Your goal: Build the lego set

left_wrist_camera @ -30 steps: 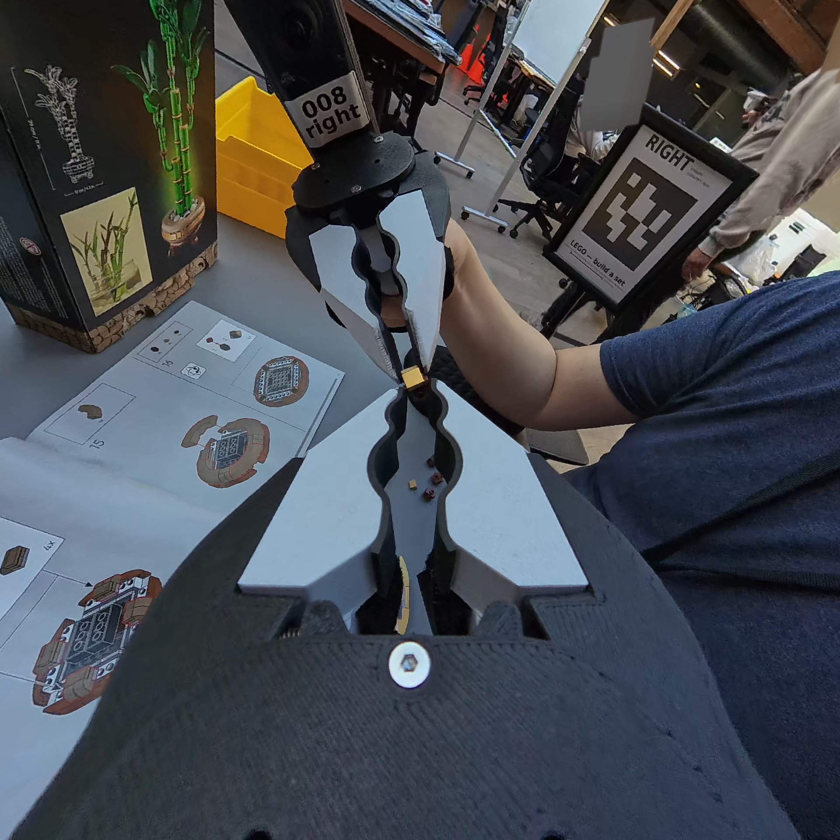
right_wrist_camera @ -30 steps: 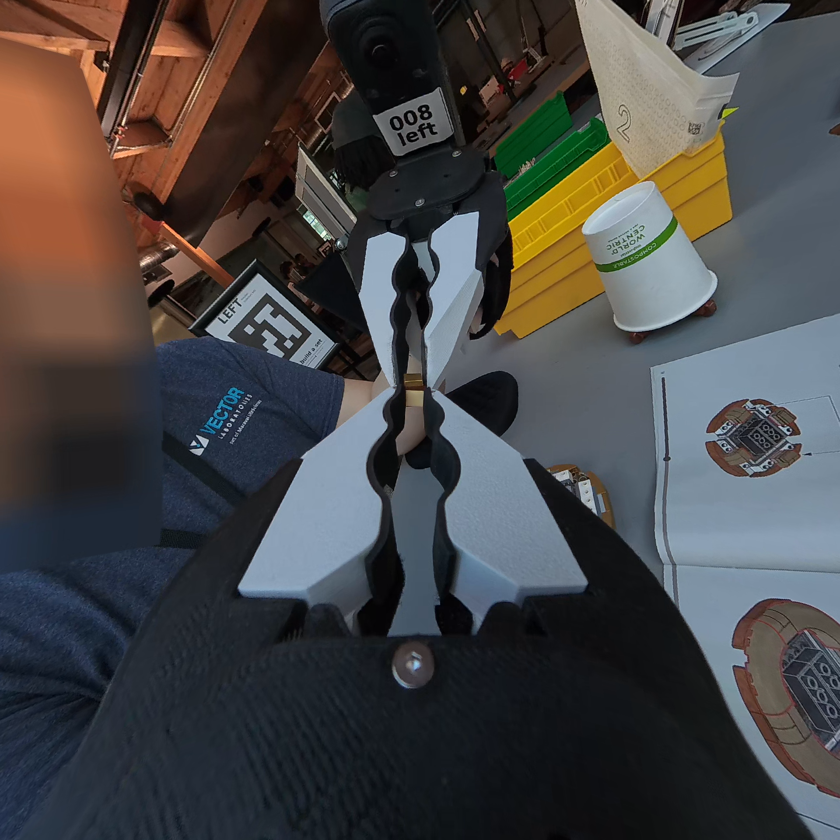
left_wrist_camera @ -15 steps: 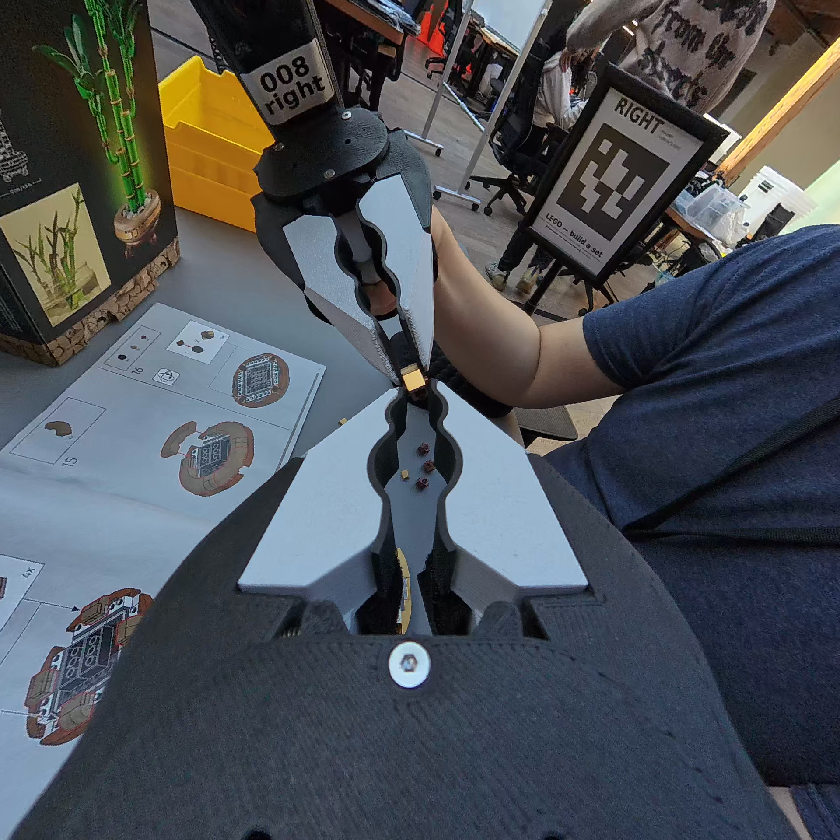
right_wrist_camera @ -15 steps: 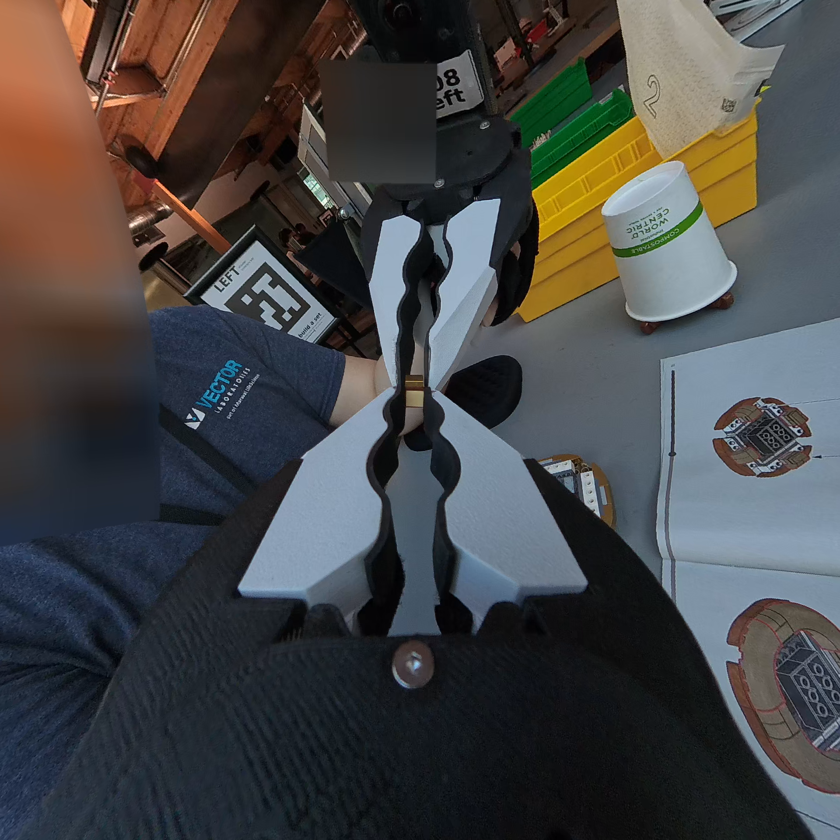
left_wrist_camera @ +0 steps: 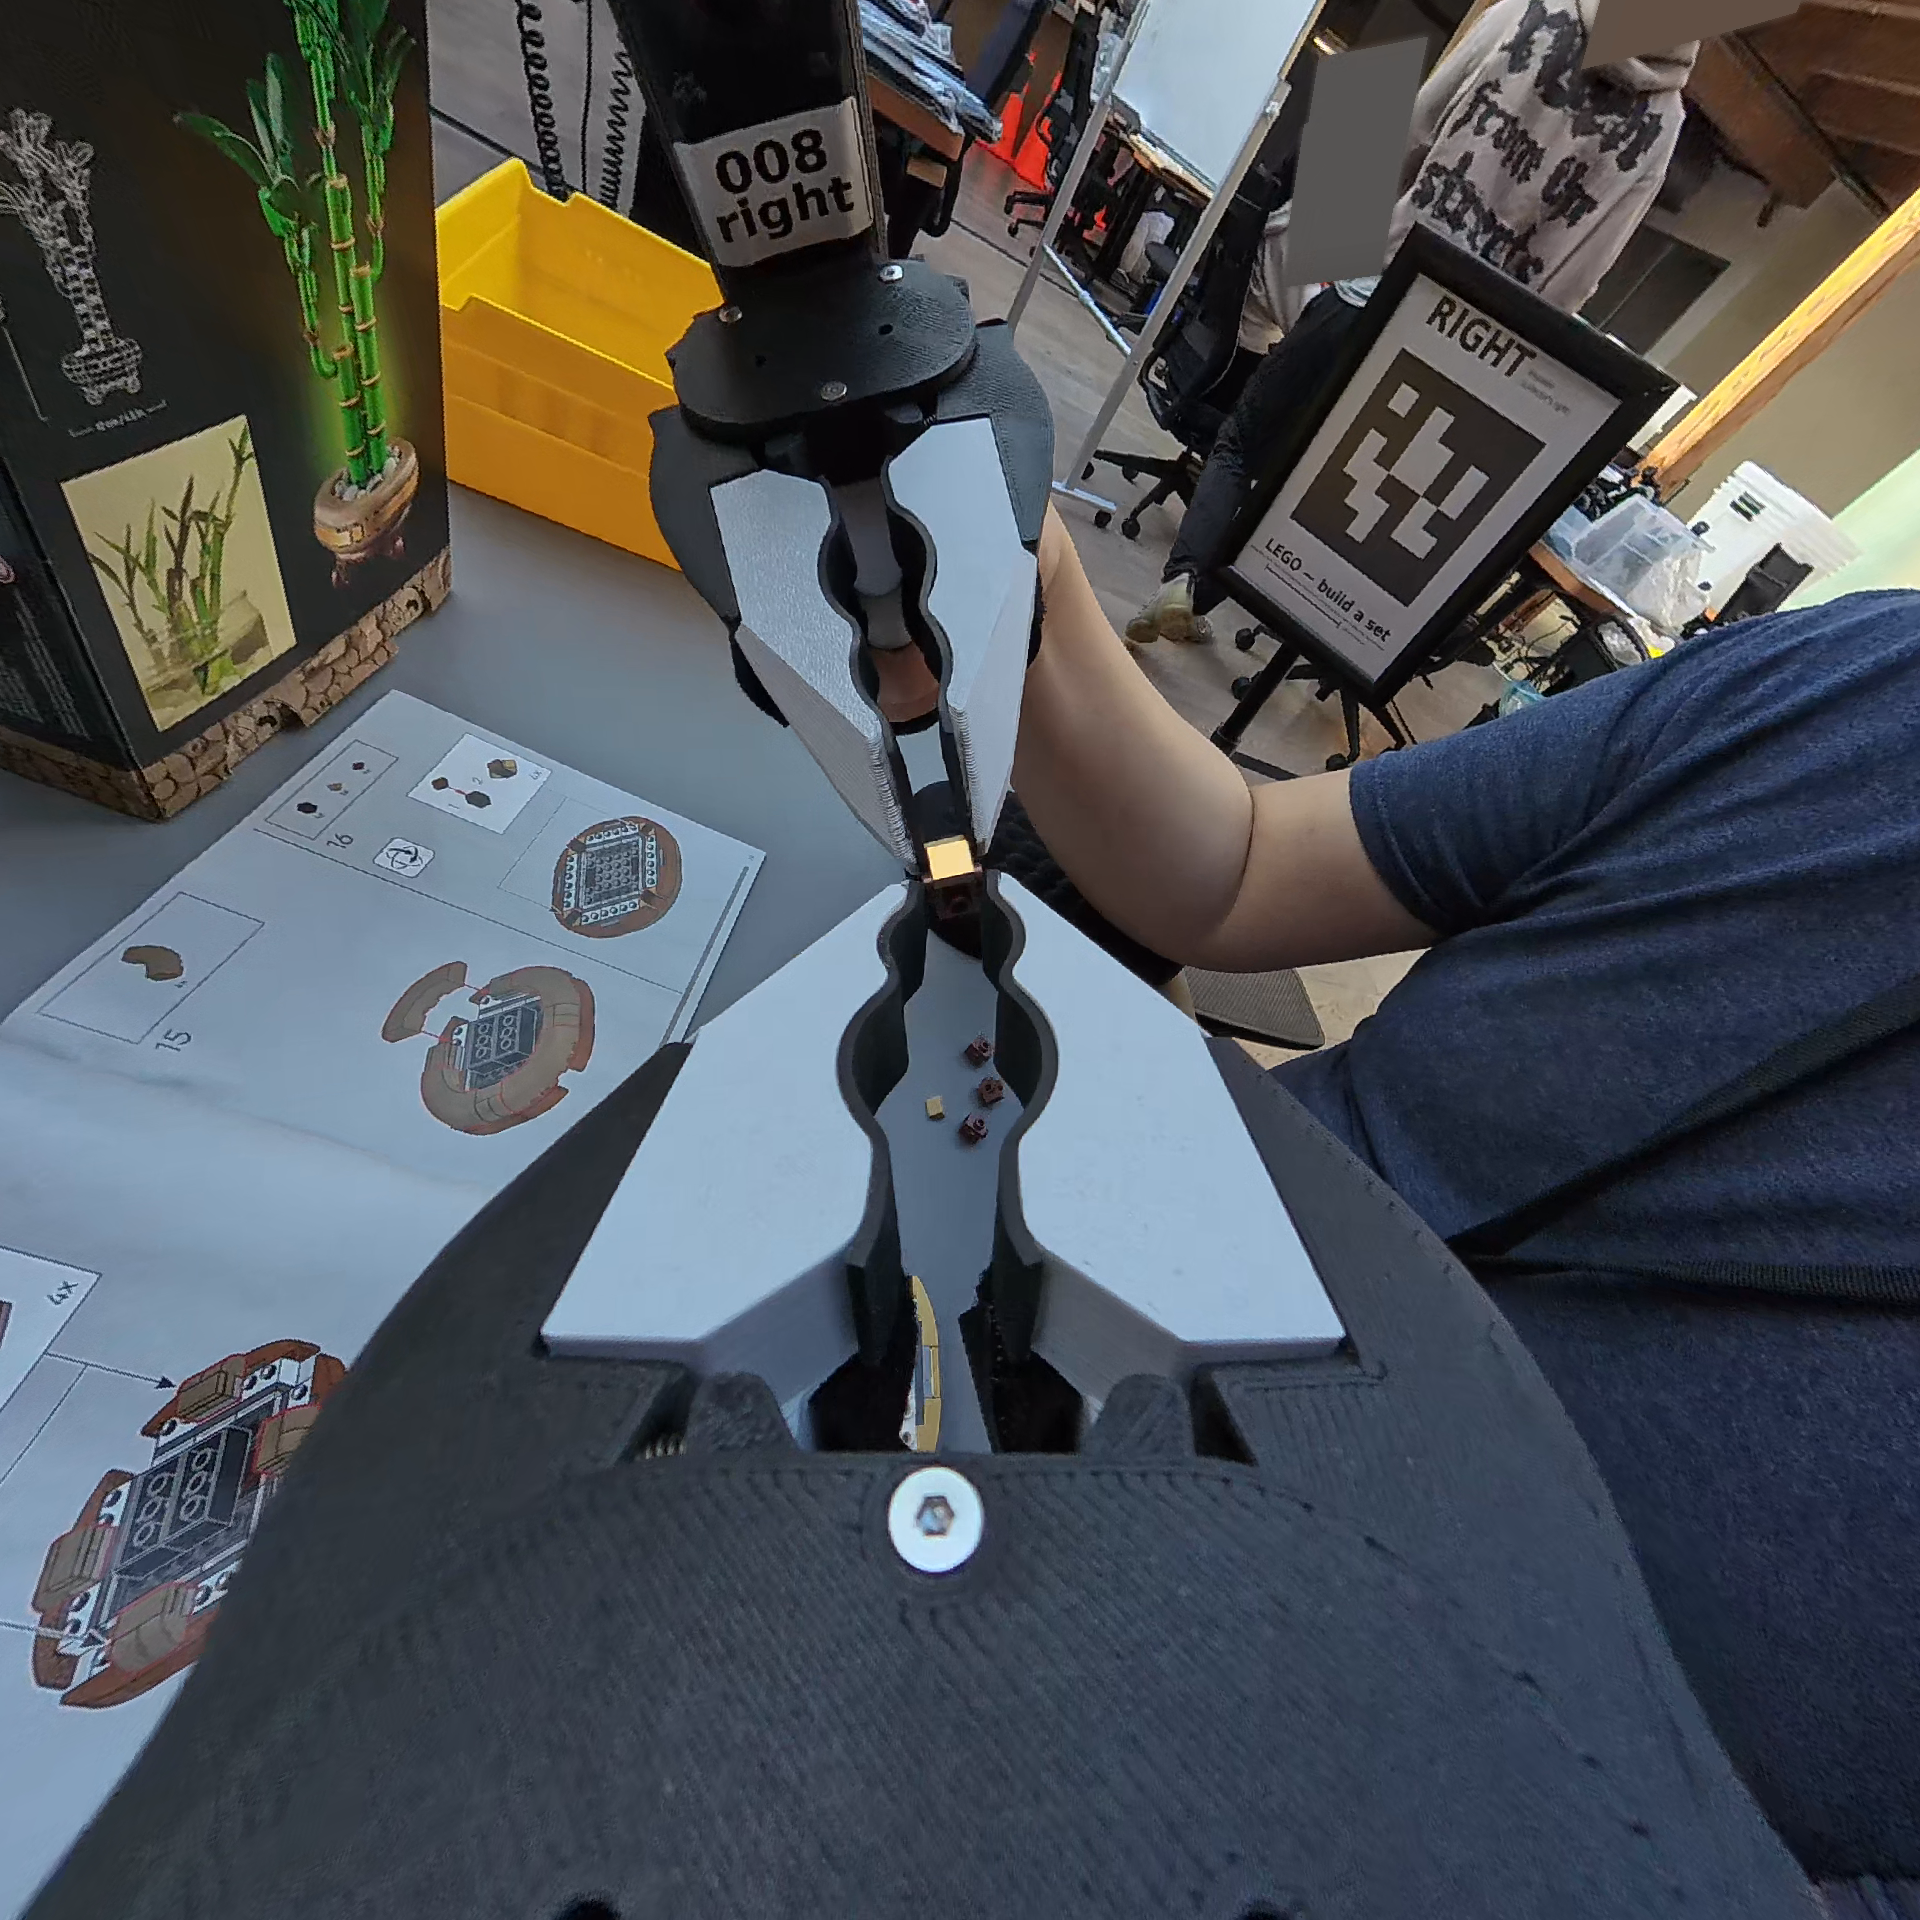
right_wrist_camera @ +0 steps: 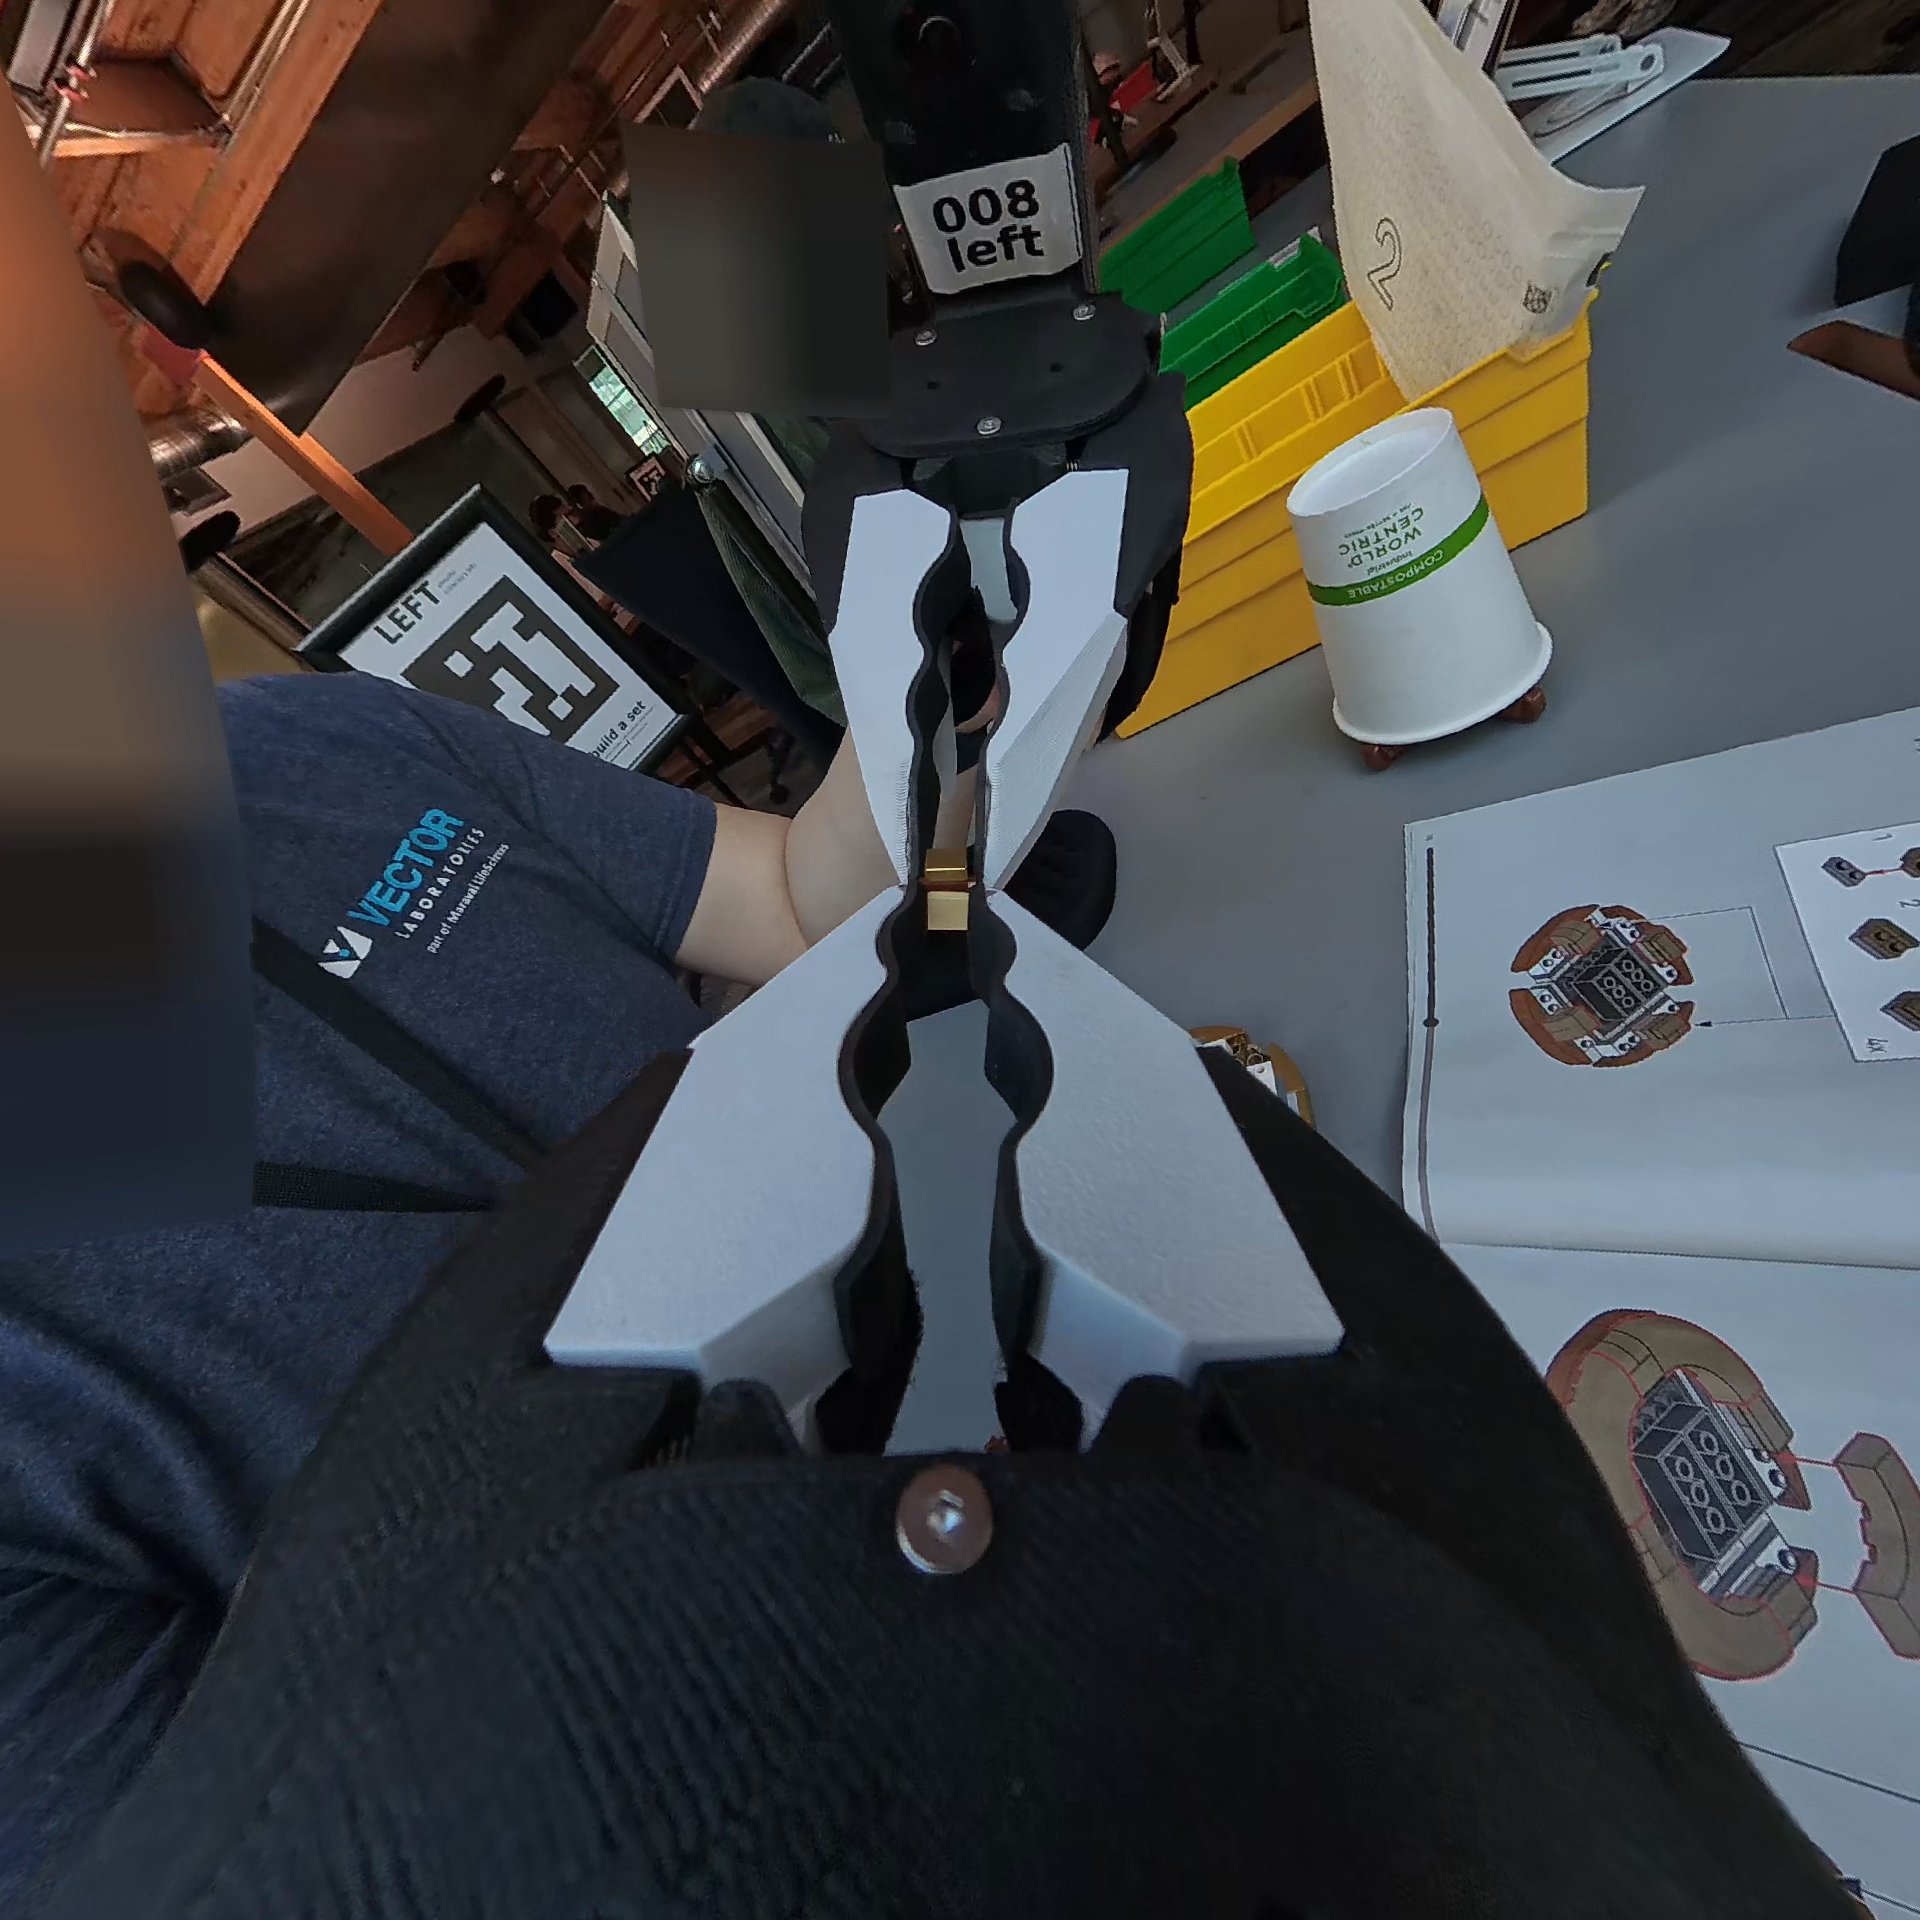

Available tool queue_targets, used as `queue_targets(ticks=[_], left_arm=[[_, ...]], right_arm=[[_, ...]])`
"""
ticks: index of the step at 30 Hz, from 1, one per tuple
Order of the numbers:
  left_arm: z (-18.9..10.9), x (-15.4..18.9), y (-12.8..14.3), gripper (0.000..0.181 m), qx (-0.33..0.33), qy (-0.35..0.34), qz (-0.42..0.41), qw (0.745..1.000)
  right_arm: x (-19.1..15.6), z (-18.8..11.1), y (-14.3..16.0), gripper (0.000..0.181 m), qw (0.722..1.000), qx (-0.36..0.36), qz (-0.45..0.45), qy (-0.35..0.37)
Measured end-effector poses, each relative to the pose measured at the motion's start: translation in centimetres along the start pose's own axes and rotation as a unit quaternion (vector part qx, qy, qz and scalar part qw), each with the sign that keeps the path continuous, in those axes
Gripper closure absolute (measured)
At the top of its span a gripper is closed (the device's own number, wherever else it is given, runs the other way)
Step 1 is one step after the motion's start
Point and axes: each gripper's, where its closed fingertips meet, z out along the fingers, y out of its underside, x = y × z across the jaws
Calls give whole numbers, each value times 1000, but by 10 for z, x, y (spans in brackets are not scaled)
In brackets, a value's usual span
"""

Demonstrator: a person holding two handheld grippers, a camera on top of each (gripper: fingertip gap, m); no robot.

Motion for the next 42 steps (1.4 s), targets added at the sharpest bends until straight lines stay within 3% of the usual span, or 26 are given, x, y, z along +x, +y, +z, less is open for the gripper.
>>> queue_targets(ticks=[15,29,42], left_arm=[[5,1,22,173,-65,4,3,998],[-10,1,-13,173,48,19,-33,998],[-13,-7,-26,173,98,9,-51,994]], right_arm=[[3,9,22,174,997,-74,-26,24],[-2,2,-14,175,999,46,15,-22],[3,-6,-29,175,995,98,29,-18]])
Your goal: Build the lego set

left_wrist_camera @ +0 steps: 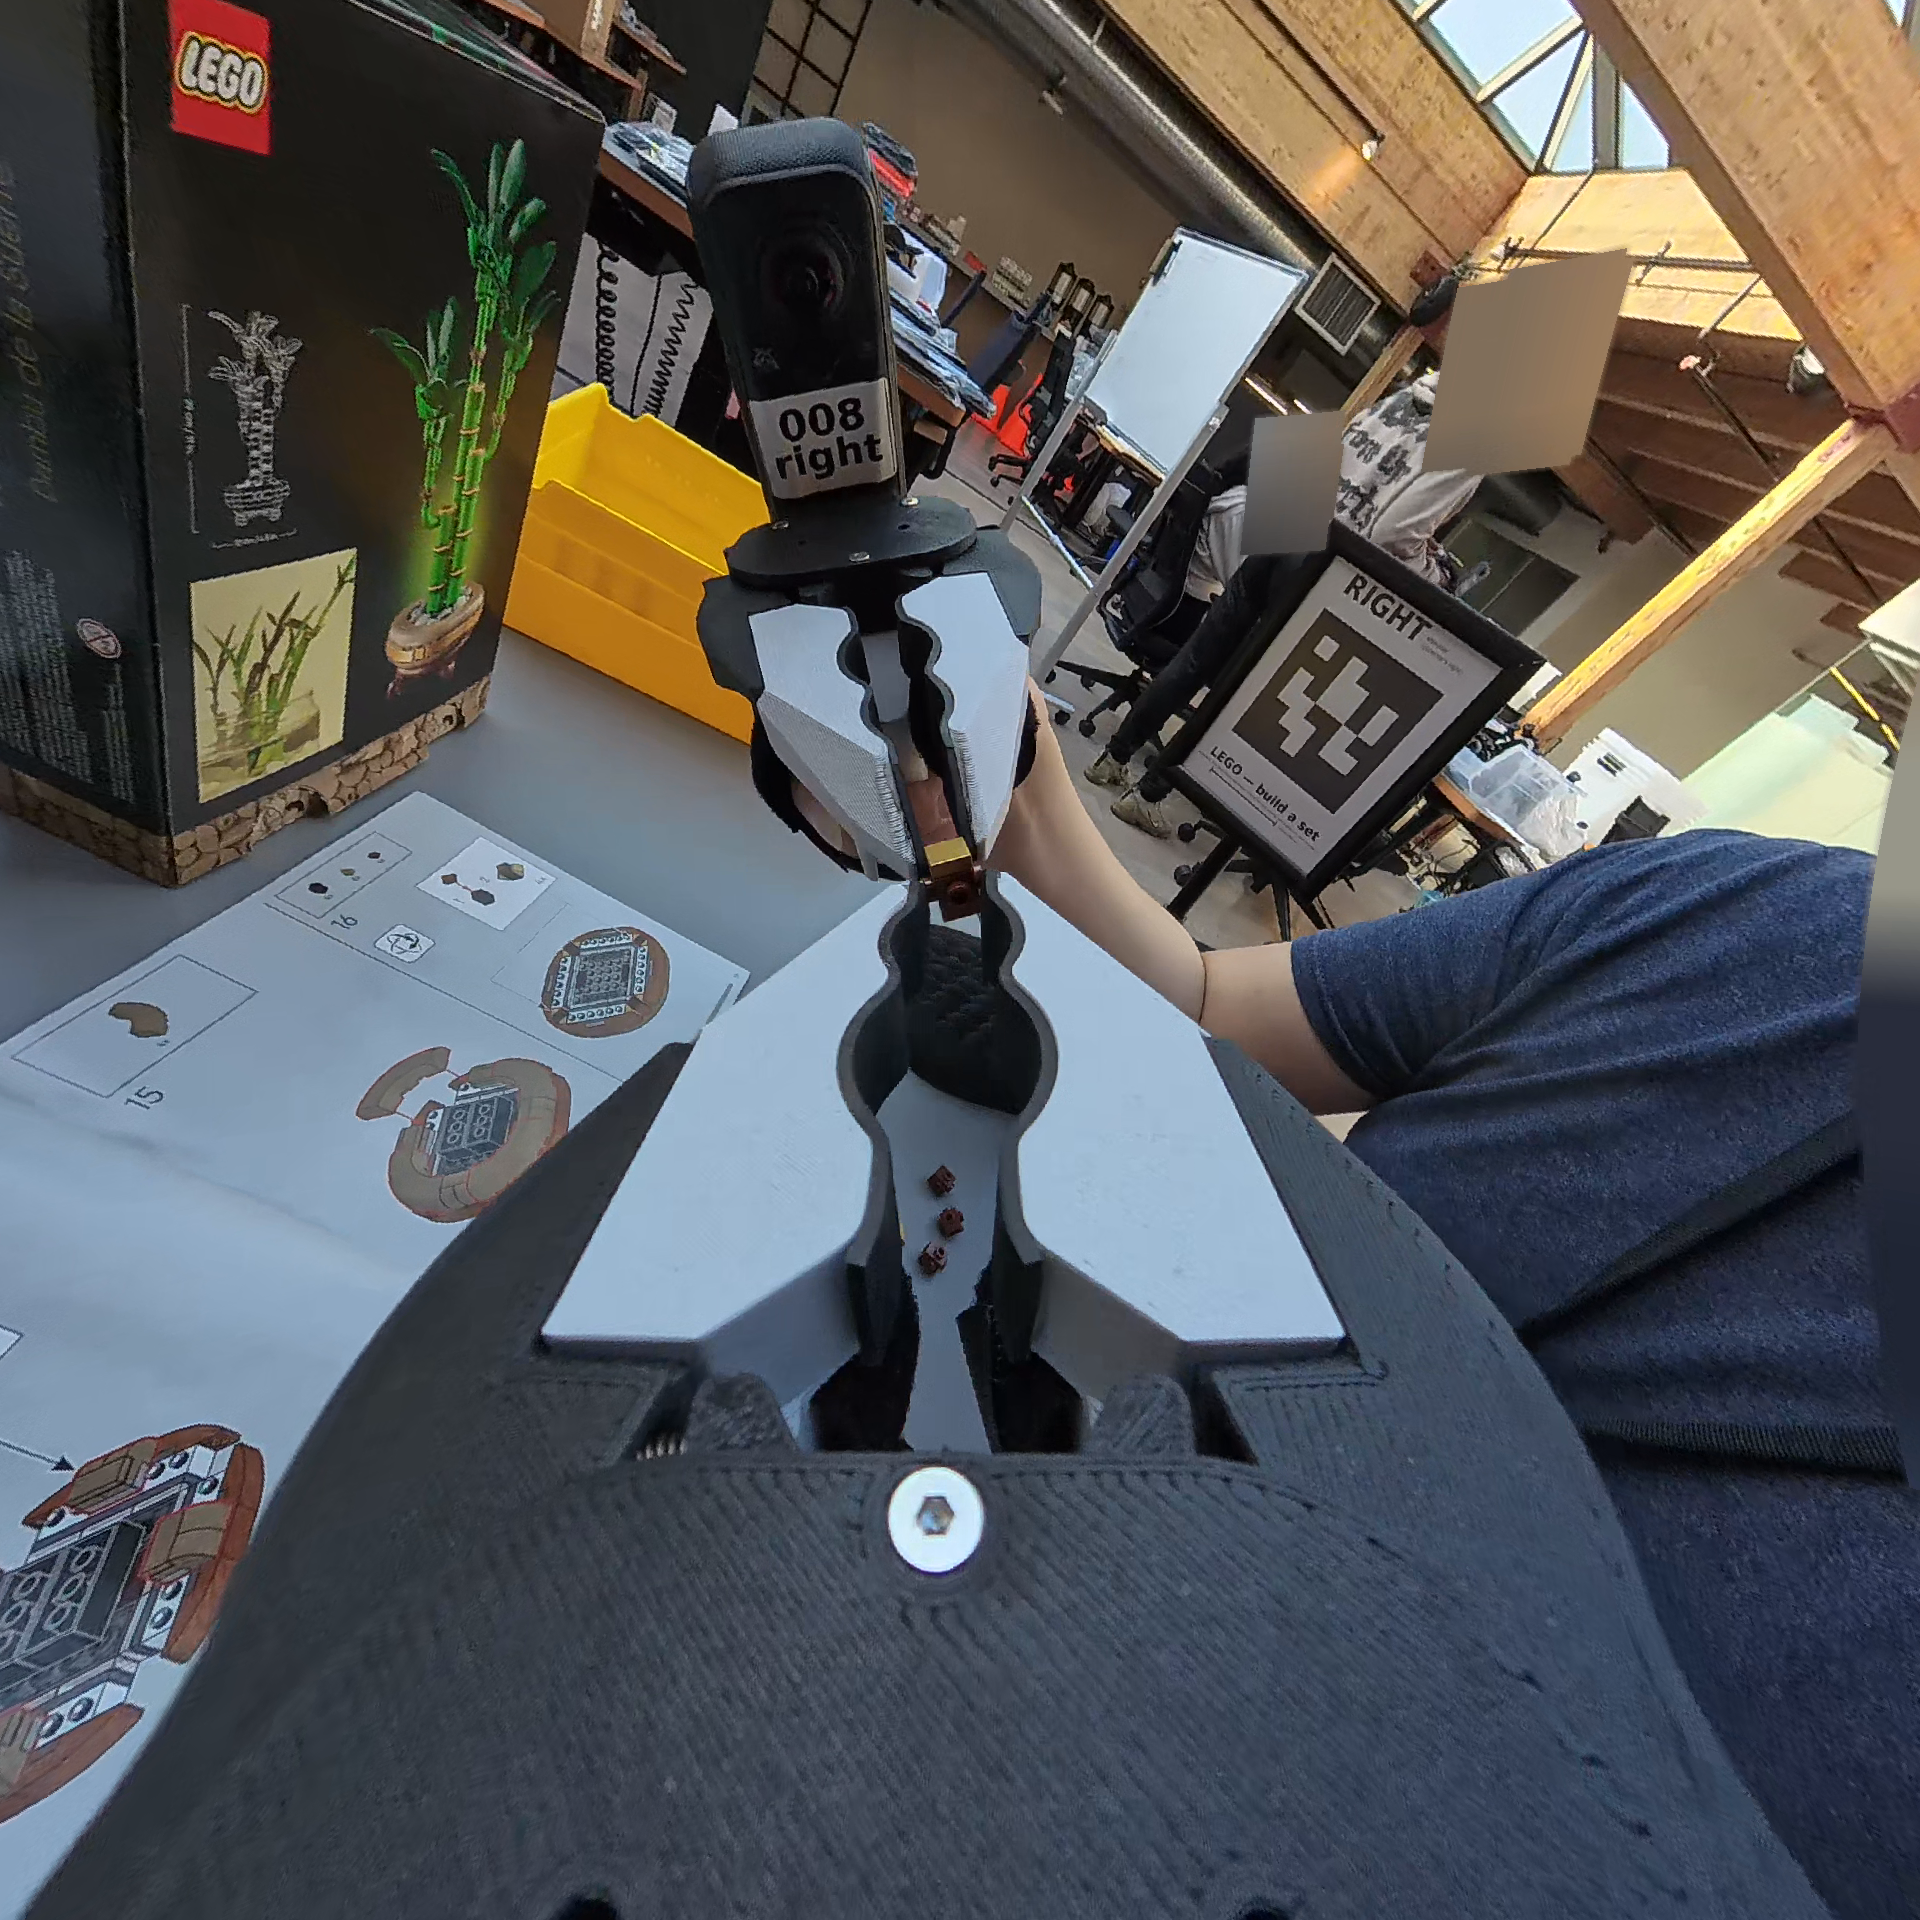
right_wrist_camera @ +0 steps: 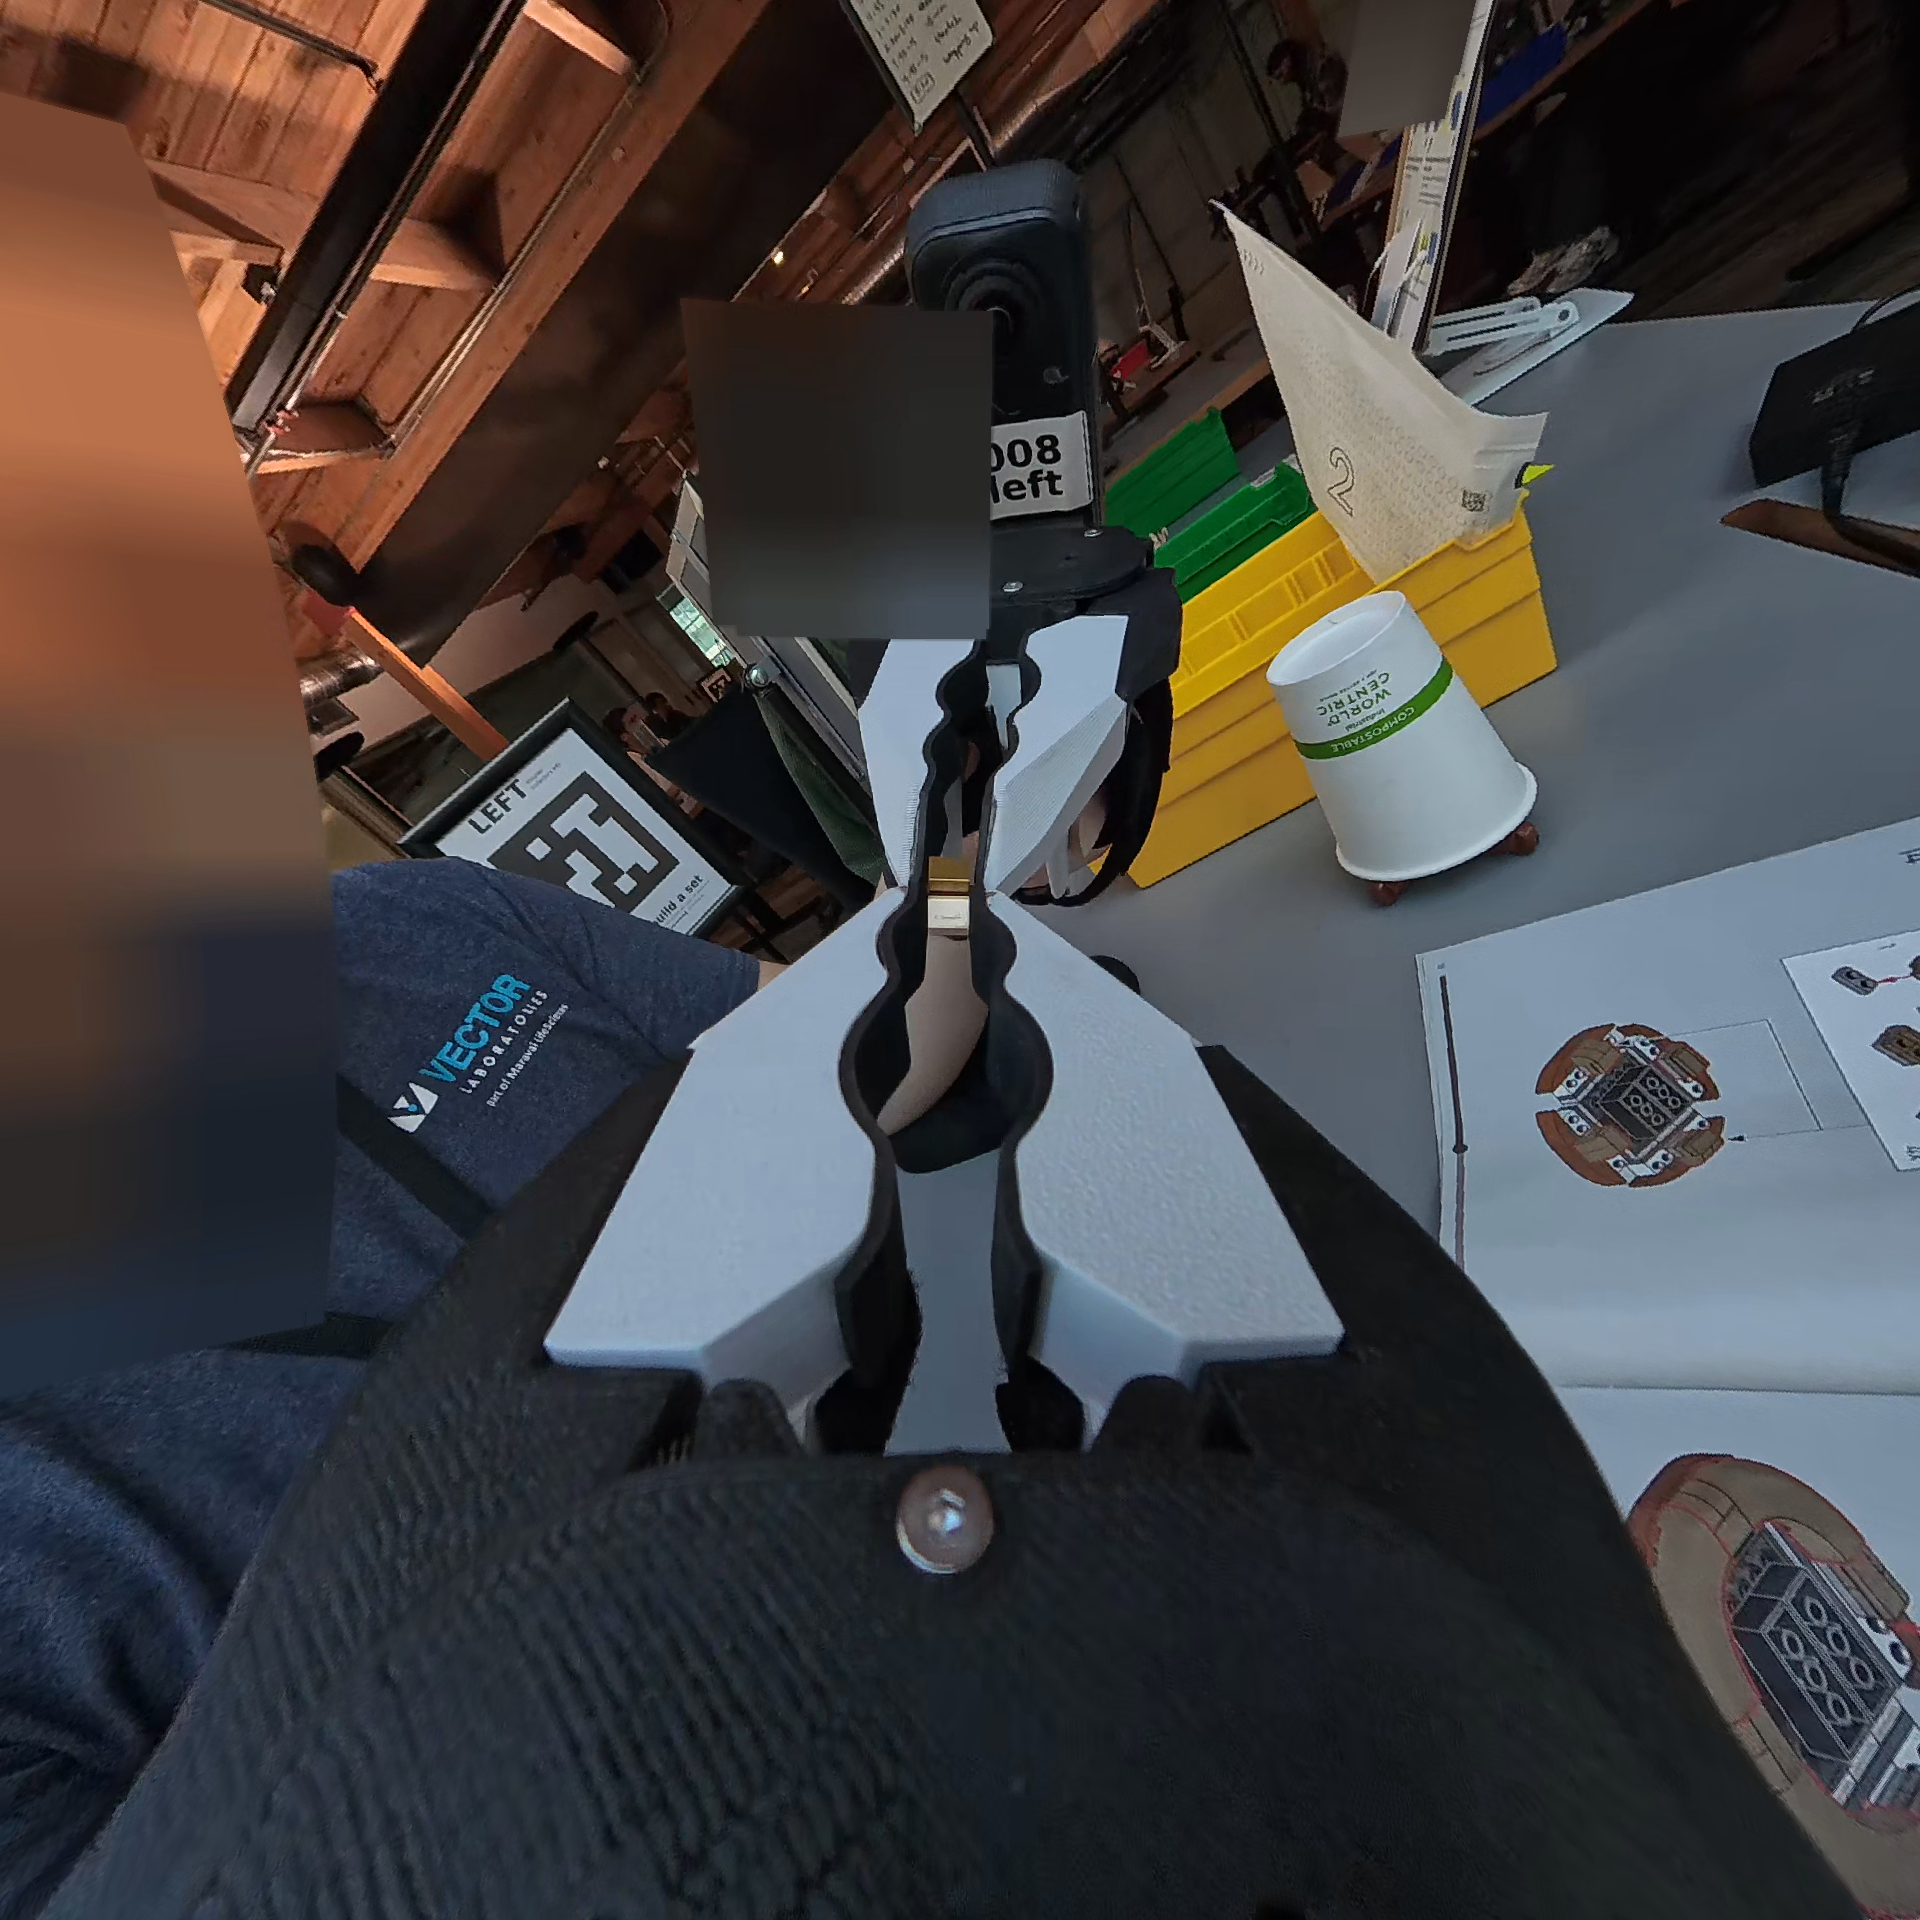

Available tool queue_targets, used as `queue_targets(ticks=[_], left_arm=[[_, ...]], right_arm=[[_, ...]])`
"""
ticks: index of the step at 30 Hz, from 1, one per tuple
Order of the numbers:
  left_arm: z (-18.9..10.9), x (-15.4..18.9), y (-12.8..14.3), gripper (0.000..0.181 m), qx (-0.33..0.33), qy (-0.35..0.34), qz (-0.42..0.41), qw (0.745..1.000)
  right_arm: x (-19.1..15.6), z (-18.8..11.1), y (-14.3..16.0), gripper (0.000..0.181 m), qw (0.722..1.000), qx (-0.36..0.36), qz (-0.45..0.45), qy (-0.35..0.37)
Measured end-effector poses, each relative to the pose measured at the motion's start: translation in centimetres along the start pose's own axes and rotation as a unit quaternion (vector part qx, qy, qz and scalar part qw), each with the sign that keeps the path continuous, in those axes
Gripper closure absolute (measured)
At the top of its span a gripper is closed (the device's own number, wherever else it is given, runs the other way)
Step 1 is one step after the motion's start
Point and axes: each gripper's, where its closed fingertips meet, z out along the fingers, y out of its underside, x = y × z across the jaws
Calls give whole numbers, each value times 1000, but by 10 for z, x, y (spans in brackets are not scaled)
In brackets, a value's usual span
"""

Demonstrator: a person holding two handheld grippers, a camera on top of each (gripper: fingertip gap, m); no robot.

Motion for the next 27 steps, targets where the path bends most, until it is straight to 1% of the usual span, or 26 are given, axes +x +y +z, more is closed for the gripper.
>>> queue_targets(ticks=[8,27], left_arm=[[0,-2,-6,173,23,3,-6,1000],[0,-4,-8,173,33,4,-11,999]], right_arm=[[1,-2,-7,175,1000,22,4,-2],[3,-3,-8,175,1000,28,-1,-3]])
